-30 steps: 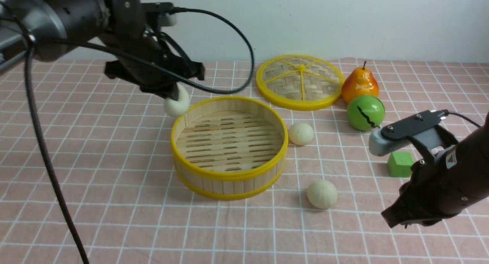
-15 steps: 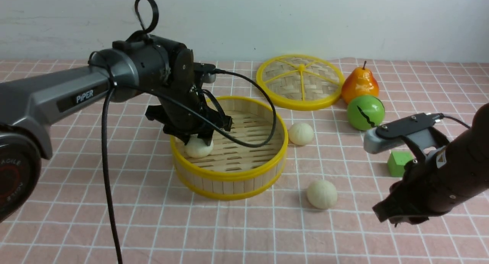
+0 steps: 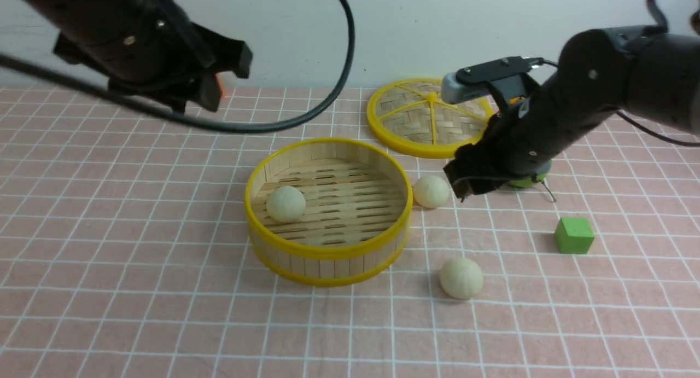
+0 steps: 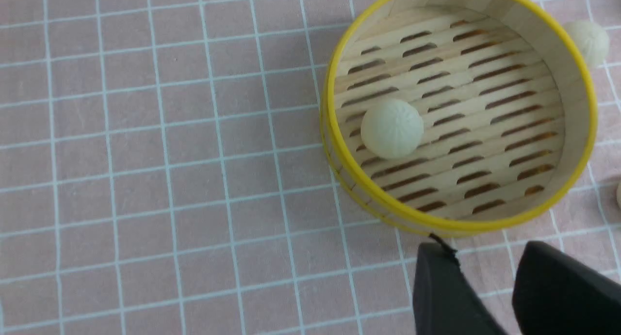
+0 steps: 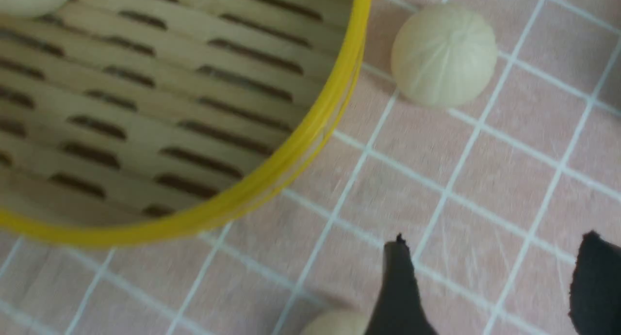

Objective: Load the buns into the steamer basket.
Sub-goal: Use the right arm to grab a steamed stuffed bun

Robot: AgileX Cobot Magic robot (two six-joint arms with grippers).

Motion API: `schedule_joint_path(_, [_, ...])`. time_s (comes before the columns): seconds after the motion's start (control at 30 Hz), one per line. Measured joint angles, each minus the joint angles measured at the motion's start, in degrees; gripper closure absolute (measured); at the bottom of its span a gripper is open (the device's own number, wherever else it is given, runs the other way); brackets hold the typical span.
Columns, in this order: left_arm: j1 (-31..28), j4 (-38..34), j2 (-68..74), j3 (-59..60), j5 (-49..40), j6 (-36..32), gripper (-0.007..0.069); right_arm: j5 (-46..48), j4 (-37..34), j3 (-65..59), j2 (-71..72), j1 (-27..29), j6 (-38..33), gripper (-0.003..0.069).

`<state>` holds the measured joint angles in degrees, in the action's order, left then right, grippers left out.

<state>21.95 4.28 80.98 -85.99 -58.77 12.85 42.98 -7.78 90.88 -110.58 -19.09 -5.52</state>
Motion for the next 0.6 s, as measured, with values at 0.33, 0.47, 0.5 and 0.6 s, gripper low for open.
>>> schedule_joint_path(0.33, [0.0,1.68,-20.1,27.45,10.9,0.27,0.0619,3.56,0.22,20.9,-18.28,0.64,0.0,0.0237])
schedule_joint_path(0.47, [0.0,2.64,-22.79,34.47,10.46,0.74,0.0636,4.3,-0.54,26.19,-23.29,0.64,0.0,0.025])
schedule_joint_path(0.5, [0.0,3.59,-23.38,37.02,10.46,1.64,0.0636,4.71,-0.43,27.41,-24.73,0.64,0.0,0.0277])
schedule_joint_path(0.6, [0.0,6.19,-23.8,40.39,10.7,4.64,0.0636,5.77,-0.43,28.21,-26.06,0.64,-0.13,0.0383])
